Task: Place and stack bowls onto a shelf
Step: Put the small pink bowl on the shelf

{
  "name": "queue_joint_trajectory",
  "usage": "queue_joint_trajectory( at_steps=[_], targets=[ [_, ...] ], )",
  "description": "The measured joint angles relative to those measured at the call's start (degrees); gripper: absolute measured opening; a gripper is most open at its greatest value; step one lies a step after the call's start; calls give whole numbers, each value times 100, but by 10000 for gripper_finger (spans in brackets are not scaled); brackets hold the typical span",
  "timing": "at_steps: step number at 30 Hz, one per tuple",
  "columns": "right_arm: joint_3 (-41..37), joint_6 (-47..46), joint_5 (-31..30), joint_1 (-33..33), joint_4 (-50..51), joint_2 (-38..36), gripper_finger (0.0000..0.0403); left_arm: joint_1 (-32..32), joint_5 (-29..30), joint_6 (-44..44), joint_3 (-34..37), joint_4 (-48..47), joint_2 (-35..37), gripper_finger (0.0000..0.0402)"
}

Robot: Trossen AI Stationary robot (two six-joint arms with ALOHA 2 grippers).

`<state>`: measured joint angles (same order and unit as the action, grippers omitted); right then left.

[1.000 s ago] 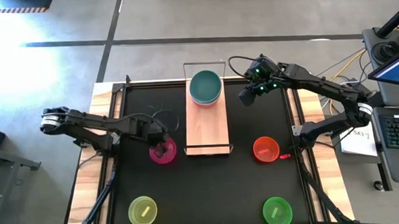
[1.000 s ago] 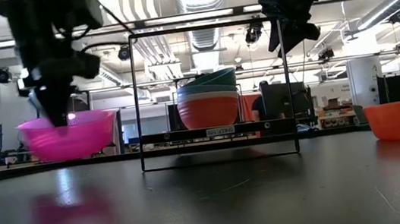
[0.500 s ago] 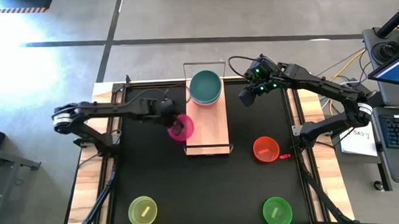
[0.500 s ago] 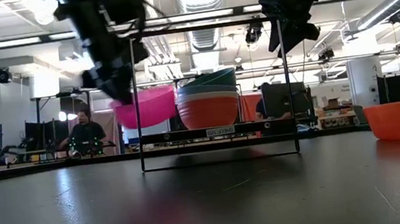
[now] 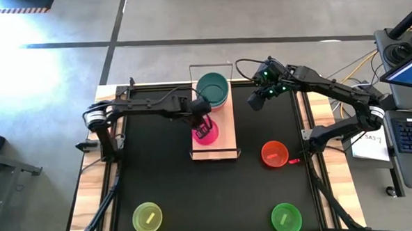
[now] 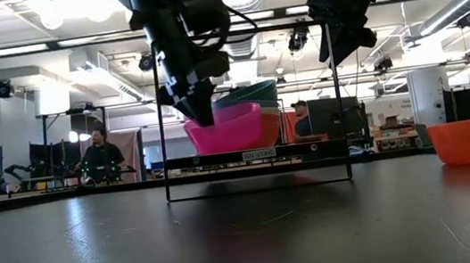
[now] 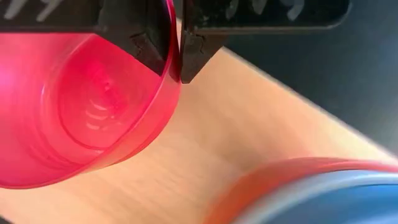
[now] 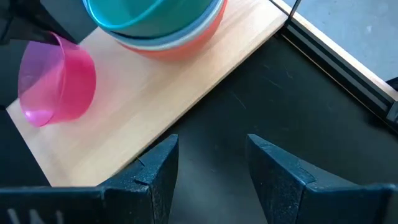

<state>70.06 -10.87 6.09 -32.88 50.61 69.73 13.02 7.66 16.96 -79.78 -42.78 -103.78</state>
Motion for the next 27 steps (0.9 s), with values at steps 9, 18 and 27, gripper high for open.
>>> queue_joint_trajectory(
  at_steps=[9, 18, 27],
  targets=[
    [0, 119, 0, 0, 17, 0, 176, -26, -941, -1, 75, 783, -81, 0],
    [0, 87, 0, 0, 17, 0, 176, -61, -990, 27, 82, 868, -261, 0],
    [0, 91, 0, 0, 17, 2, 176, -63, -970, 7, 73, 1077, -279, 29]
  ],
)
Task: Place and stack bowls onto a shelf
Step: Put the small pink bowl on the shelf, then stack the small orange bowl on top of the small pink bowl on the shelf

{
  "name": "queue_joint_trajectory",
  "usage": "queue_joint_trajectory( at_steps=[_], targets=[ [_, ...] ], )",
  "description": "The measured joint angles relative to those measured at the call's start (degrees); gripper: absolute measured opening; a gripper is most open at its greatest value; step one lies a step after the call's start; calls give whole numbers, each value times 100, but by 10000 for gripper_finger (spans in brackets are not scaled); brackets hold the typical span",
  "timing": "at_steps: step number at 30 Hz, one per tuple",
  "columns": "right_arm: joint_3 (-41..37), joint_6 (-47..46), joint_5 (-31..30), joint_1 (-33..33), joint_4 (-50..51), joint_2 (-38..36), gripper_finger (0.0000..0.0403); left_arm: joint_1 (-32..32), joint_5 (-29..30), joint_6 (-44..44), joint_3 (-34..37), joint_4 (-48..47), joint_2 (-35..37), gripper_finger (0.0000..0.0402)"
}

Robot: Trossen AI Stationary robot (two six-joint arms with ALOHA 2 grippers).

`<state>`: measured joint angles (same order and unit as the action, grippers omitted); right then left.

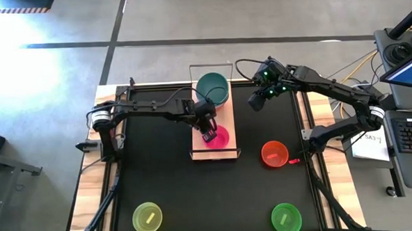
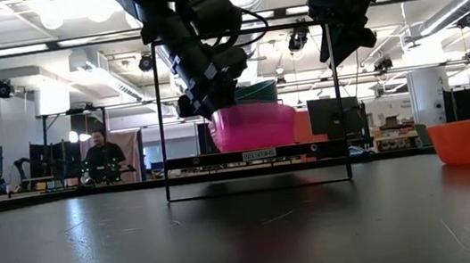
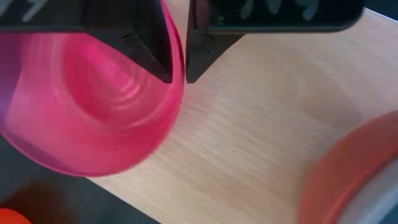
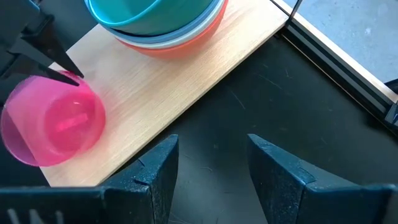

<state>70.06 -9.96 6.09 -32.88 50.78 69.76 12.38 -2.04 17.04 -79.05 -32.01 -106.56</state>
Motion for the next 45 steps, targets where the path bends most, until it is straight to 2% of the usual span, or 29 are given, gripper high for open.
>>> queue_joint_trajectory(
  at_steps=[11, 21, 27, 34, 39, 45],
  targets=[
    [0, -57, 2, 0, 409, 2, 176, -22, -2, -499, -81, -190, 129, 101],
    [-21, -563, 55, 132, 1593, 7, 176, -127, 0, -885, -448, -382, 570, 116],
    [-426, -974, 231, 770, 1937, 7, 176, -425, 98, -952, -376, -415, 974, 116],
    [-1047, -849, 317, 1888, 1975, -11, 176, -1076, 450, -1006, -374, -466, 1512, 116],
    [-1447, -538, 296, 2546, 1913, -11, 176, -1590, 886, -1052, -374, -461, 1933, 116],
    [-1847, -348, 291, 2924, 1508, -11, 176, -2190, 1701, -916, -374, -457, 2375, 116]
  ],
)
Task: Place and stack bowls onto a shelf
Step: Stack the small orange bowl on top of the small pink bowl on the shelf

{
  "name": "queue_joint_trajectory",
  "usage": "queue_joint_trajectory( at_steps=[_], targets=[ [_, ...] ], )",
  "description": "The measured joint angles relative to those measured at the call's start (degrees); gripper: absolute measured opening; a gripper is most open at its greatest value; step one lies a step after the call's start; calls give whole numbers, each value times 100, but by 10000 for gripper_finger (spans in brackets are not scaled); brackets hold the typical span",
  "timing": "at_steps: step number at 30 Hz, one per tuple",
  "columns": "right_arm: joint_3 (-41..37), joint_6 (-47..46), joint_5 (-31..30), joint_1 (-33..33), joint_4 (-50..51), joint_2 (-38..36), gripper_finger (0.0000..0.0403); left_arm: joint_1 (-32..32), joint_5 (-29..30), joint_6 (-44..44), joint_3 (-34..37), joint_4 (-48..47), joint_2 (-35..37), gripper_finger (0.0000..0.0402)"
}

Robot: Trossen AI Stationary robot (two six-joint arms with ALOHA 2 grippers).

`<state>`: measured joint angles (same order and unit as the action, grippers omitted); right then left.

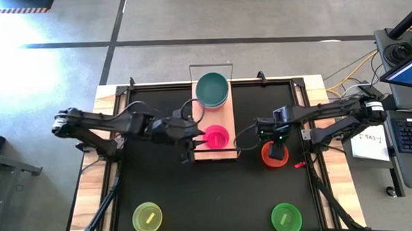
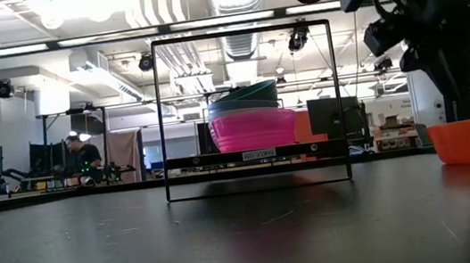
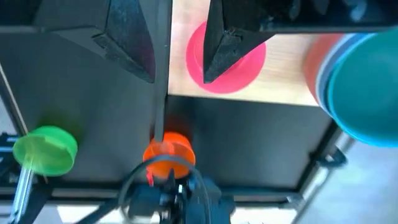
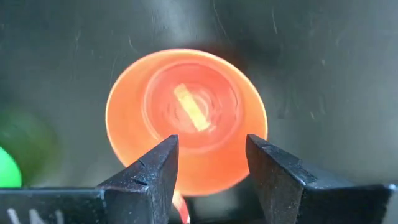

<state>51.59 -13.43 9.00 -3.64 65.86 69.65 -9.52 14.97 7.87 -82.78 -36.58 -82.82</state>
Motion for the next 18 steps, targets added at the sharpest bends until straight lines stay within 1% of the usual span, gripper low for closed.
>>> queue_joint_trajectory(
  at_steps=[4, 7, 10, 18],
  targets=[
    [-272, 7, -77, 15, -513, -2, 176, -360, 570, 105, 0, 1, 198, 116],
    [-402, 87, -513, 15, -665, -2, 176, -541, 822, 205, 1, -55, 309, 116],
    [-436, 166, -812, 9, -681, -2, 176, -648, 919, 251, 2, -57, 390, 116],
    [-750, 212, -813, 0, -1314, 14, 176, -669, 1024, 313, 2, -111, 377, 116]
  ],
)
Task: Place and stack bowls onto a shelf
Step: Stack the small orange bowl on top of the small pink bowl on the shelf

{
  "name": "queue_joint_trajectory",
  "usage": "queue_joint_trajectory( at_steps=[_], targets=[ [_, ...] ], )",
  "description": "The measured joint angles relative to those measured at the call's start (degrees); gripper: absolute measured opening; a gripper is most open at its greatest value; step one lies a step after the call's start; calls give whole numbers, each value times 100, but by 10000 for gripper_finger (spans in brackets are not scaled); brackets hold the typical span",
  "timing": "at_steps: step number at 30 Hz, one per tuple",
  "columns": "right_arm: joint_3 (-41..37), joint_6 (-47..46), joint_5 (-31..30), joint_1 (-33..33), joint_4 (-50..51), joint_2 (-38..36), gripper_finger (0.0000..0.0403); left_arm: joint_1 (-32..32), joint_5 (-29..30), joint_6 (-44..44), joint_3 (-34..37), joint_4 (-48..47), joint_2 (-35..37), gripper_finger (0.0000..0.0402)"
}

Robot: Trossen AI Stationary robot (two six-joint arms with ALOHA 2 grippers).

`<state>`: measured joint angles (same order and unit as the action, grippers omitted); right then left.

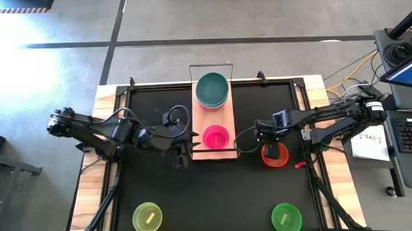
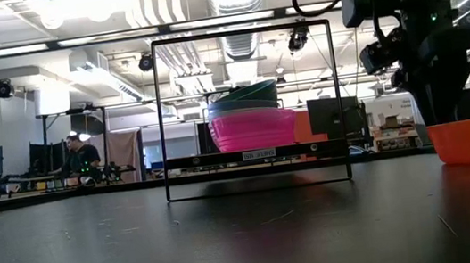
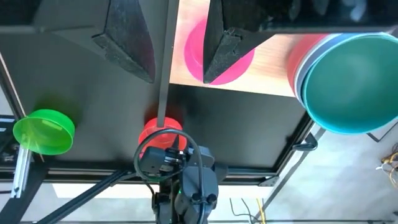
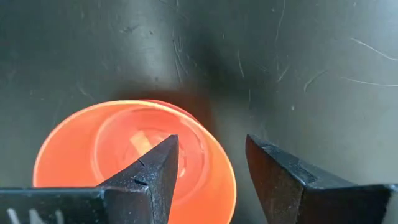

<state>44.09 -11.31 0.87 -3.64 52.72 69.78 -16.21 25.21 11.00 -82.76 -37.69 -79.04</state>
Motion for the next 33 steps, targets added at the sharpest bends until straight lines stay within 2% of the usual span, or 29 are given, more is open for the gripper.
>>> queue_joint_trajectory(
  at_steps=[7, 11, 15, 22, 26, 33],
  targets=[
    [-102, -4, 2, 0, -99, 254, 175, 0, -4, 0, 2, -77, -31, 116],
    [-104, -6, 8, 0, -111, 498, 161, 0, -4, 0, 2, -81, -31, 116],
    [-105, -5, 61, 0, -126, 795, 123, 0, -4, 0, 2, -122, -31, 116],
    [-88, -5, 175, 0, -104, 1136, 19, 0, -7, 2, 2, -240, -32, 116],
    [-40, -23, 424, -2, -123, 1075, 10, 0, -7, 4, 2, -281, -33, 116],
    [127, -394, 515, -2, -47, 601, 8, 0, -8, 26, 2, -287, -33, 116]
  ],
)
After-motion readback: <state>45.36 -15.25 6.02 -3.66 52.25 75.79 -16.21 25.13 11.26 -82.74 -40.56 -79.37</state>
